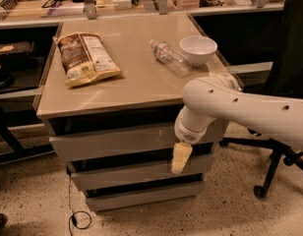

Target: Open top drawer

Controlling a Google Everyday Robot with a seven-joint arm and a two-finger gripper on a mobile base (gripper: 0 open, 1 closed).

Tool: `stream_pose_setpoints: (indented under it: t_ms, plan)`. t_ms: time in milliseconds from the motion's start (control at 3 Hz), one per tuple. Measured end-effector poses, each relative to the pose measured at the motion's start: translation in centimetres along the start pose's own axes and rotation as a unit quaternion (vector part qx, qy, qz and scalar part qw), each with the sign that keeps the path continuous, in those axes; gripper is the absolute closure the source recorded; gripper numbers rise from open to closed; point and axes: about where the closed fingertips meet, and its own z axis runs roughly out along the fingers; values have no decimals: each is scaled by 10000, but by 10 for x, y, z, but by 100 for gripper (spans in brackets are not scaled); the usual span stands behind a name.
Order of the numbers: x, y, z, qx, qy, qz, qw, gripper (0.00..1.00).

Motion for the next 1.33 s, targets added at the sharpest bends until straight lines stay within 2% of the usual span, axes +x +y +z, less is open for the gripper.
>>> stream_pose_setpoints:
  t_ms: [333,667,1000,1333]
  plan:
    - [5,11,8,-175,82,-31,9998,0]
    - [9,20,4,-278,111,-28,9995,0]
    - [20,39,-7,-429,128,2,9990,0]
    - [37,77,-26,-680,93,136,9975,0]
